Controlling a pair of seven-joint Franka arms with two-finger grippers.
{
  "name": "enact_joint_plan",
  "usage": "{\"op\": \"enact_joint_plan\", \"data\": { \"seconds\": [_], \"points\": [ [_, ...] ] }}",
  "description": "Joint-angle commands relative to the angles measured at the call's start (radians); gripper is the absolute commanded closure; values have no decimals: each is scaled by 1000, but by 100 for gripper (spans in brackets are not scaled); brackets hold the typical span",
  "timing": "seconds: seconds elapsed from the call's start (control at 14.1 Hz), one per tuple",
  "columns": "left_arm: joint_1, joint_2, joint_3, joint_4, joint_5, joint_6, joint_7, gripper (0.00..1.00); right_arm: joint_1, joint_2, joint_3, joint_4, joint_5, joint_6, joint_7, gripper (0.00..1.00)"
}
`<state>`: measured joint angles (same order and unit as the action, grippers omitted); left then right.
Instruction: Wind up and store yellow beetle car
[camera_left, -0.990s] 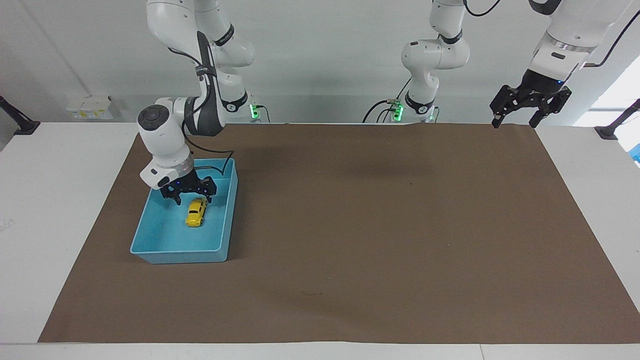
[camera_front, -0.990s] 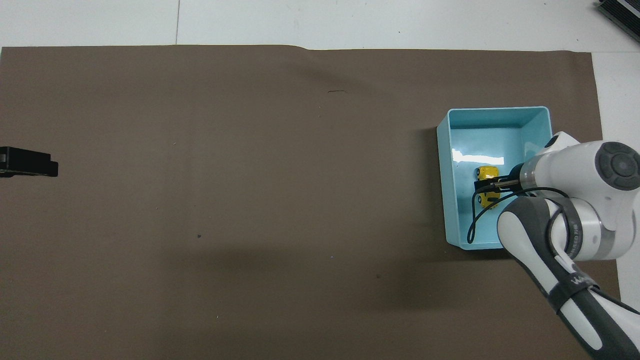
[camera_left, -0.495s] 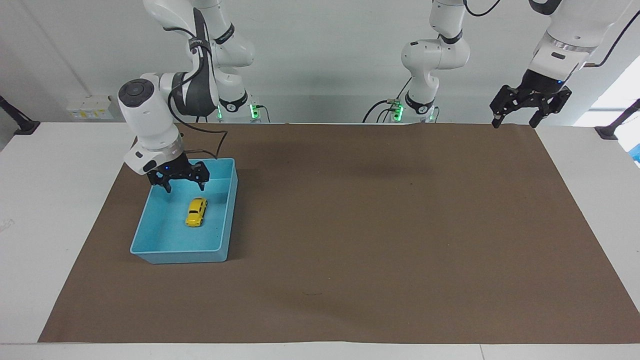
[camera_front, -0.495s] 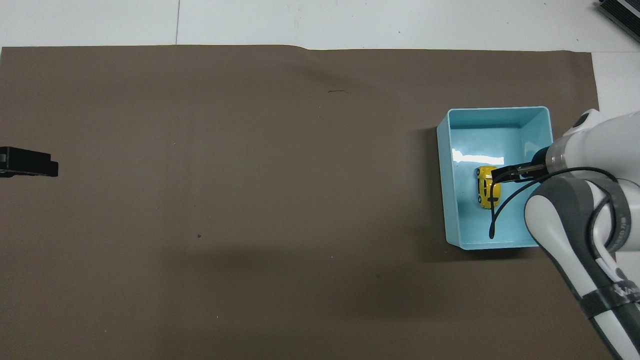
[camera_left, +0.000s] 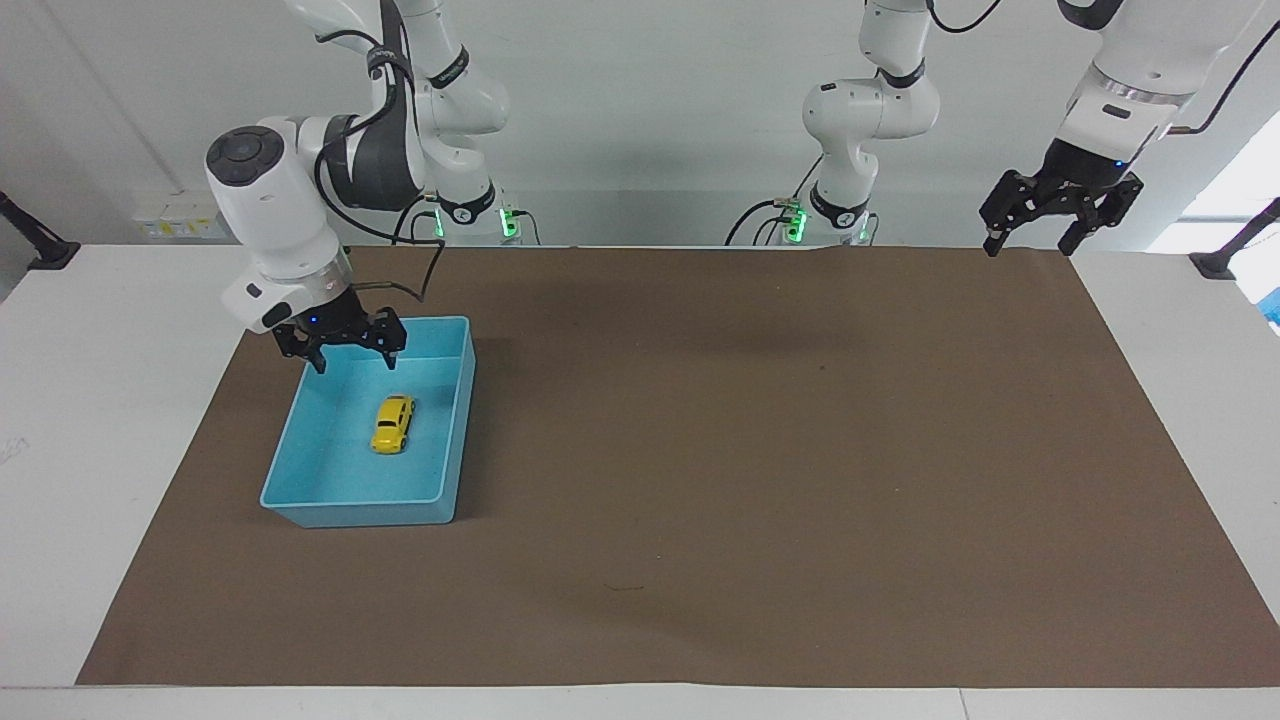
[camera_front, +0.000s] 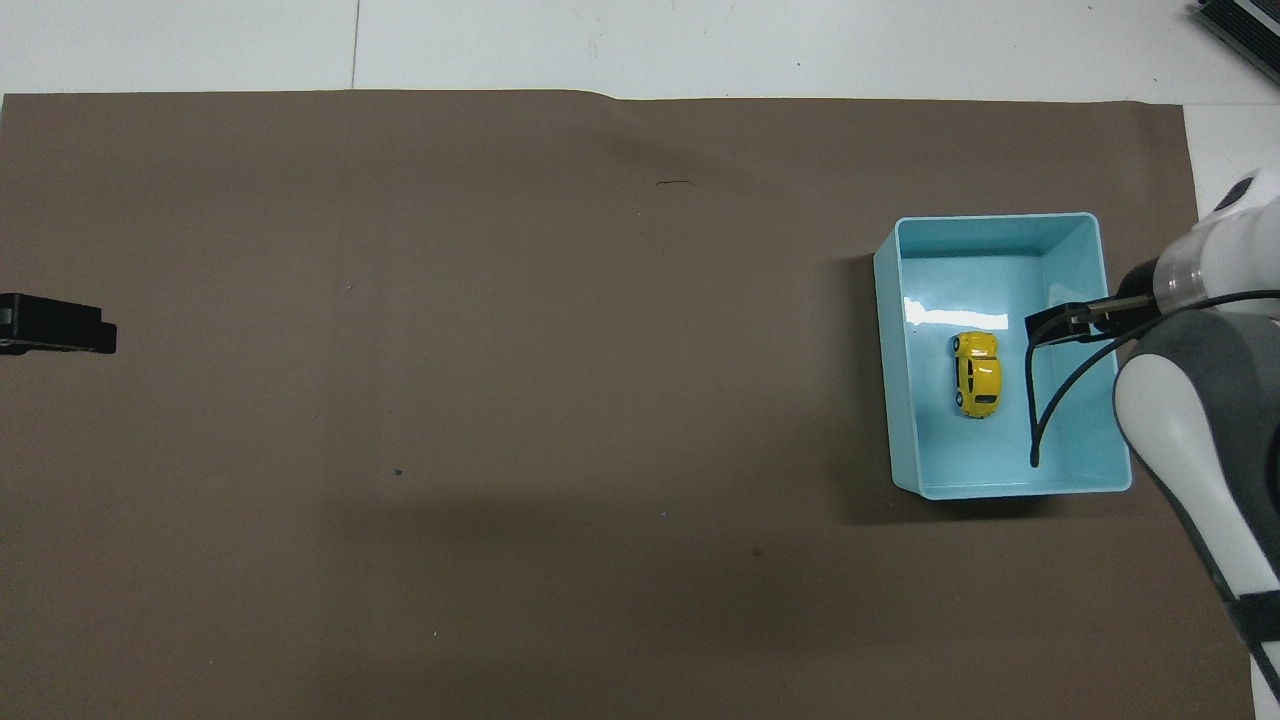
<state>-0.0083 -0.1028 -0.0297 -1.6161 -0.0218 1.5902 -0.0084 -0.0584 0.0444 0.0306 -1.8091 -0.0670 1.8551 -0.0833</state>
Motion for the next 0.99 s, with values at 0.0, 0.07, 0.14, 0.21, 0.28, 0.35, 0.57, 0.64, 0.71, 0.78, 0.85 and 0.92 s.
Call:
{"op": "enact_joint_plan", "data": {
  "seconds": [0.0,0.07,0.14,0.21,0.28,0.35,0.57,0.64,0.71,0.78,0.85,0.92],
  "points": [
    [16,-6,-10,-5,-4,-4,7,0,0,5,11,82,-17,-91,39,0],
    [16,-5,-10,-5,-4,-4,7,0,3,6,12,108,-16,-123,39,0],
    [16,-6,-10,-5,-4,-4,7,0,3,6,11,132,-4,-154,40,0],
    [18,-6,-10,-5,-4,-4,7,0,3,5,11,154,2,-181,40,0],
    [18,-6,-10,-5,-4,-4,7,0,3,5,11,180,4,-213,40,0],
    [16,-6,-10,-5,-4,-4,7,0,3,3,8,207,6,-244,48,0],
    [16,-5,-10,-5,-4,-4,7,0,-4,-23,3,206,50,-258,86,0],
    [16,-6,-10,-5,-4,-4,7,0,-6,-35,5,186,53,-252,91,0],
    [18,-6,-10,-5,-4,-4,7,0,-5,-49,3,166,53,-248,91,0],
    [16,-6,-10,-5,-4,-4,7,0,-5,-51,5,163,53,-248,93,0],
    [16,-6,-10,-5,-4,-4,7,0,-3,-51,5,163,53,-248,94,0],
    [16,-6,-10,-5,-4,-4,7,0,-1,-52,5,162,53,-246,109,0]
  ]
}}
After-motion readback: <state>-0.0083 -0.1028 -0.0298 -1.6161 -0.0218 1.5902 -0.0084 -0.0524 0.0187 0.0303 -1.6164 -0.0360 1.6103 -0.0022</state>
